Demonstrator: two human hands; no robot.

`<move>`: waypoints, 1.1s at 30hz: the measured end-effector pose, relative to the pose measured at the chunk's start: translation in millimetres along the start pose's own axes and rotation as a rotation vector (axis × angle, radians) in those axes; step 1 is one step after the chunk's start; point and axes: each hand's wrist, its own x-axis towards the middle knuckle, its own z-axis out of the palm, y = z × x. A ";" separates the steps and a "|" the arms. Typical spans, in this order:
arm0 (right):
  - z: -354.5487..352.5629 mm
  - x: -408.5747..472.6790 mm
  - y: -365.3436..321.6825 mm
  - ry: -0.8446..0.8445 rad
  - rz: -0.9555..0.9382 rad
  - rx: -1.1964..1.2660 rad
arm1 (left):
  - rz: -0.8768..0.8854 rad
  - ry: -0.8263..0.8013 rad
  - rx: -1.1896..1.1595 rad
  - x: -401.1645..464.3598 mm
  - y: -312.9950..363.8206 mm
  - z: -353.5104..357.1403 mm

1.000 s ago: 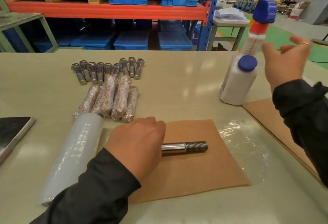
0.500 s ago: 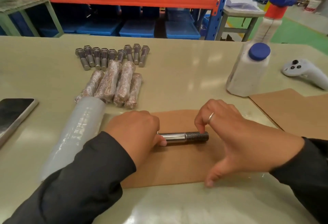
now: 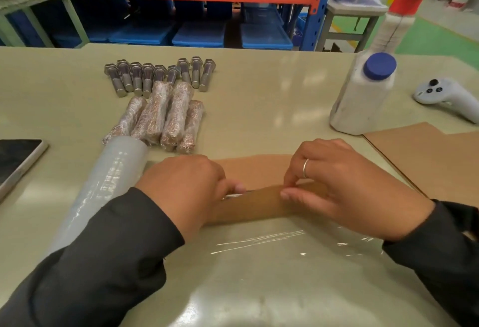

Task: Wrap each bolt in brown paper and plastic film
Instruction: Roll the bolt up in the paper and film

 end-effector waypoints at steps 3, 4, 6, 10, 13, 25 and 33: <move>5.3 4.5 2.0 0.091 0.070 0.039 | -0.045 0.119 -0.126 -6.5 0.2 -4.6; 7.7 6.1 2.7 0.100 0.094 0.049 | -0.047 0.142 -0.143 -7.1 0.5 -4.5; 13.4 9.3 4.9 0.091 0.130 0.051 | -0.029 0.156 -0.128 -7.2 0.7 -2.3; 24.0 14.7 11.7 0.064 0.200 0.138 | -0.014 0.143 -0.093 -4.3 -0.8 5.6; 29.0 16.9 13.0 0.038 0.244 0.273 | -0.021 0.153 -0.125 -2.2 -0.3 9.8; 29.3 21.1 14.7 -0.088 0.188 0.245 | 0.313 0.405 0.121 -8.8 12.0 20.7; 31.4 22.7 21.3 -0.096 0.210 0.204 | 0.318 0.331 0.190 -8.2 10.7 23.6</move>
